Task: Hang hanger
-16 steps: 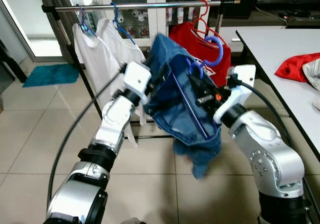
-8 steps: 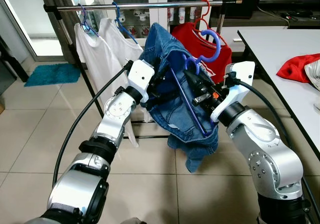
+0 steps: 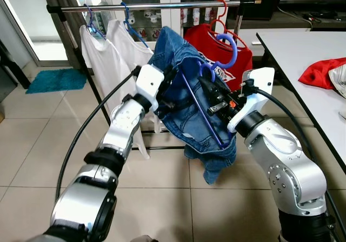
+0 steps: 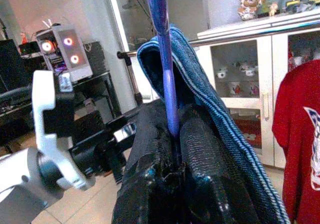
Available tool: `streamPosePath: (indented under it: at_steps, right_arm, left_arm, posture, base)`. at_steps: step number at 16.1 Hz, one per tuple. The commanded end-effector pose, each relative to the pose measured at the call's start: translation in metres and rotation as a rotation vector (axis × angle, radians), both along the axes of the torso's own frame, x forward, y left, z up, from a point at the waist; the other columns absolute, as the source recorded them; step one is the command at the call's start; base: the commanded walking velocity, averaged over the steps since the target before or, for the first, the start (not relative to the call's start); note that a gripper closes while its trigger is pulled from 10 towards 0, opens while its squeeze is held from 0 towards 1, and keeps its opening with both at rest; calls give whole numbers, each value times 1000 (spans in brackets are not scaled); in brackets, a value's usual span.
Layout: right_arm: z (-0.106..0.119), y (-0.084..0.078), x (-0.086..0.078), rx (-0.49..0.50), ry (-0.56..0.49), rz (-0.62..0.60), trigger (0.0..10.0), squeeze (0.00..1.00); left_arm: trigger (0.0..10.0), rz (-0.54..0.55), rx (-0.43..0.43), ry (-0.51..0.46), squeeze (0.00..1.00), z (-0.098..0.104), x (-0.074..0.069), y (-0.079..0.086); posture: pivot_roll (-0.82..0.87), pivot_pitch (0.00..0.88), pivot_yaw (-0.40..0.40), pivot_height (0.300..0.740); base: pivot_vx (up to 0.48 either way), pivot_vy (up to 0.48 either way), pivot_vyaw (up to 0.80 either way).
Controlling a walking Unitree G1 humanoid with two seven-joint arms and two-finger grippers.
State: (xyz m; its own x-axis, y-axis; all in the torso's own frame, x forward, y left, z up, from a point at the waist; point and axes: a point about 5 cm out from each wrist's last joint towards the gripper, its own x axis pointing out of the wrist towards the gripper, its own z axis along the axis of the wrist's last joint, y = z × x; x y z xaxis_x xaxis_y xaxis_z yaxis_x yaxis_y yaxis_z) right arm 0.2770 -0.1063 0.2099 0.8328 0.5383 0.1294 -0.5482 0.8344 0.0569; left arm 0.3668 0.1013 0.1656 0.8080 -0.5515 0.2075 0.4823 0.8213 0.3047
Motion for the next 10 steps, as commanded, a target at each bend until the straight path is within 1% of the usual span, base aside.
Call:
streamPosePath:
  at_steps: [1, 4, 7, 10]
  right_arm:
    - [4, 2, -1, -1, -37, 1, 0, 0]
    - [0, 1, 2, -11, -18, -24, 0, 0]
    - [-4, -2, 5, -33, -2, -50, 0, 0]
    - [-10, -5, 6, -64, 20, -80, 0, 0]
  left_arm:
    - [0, 10, -3, 8, 0, 0, 0, 6]
    - [0, 14, -6, 5, 0, -1, -2, 9]
    - [0, 15, -18, -5, 0, 2, -2, 11]
    - [0, -15, -21, 2, 0, 1, -7, 17]
  posture:
    - [-89, 0, 70, 740]
    - [-85, 0, 70, 740]
    - [-84, 0, 78, 740]
    - [-84, 0, 88, 740]
  base:
    - [0, 0, 0]
    - [0, 0, 0]
    - [0, 0, 0]
    - [0, 0, 0]
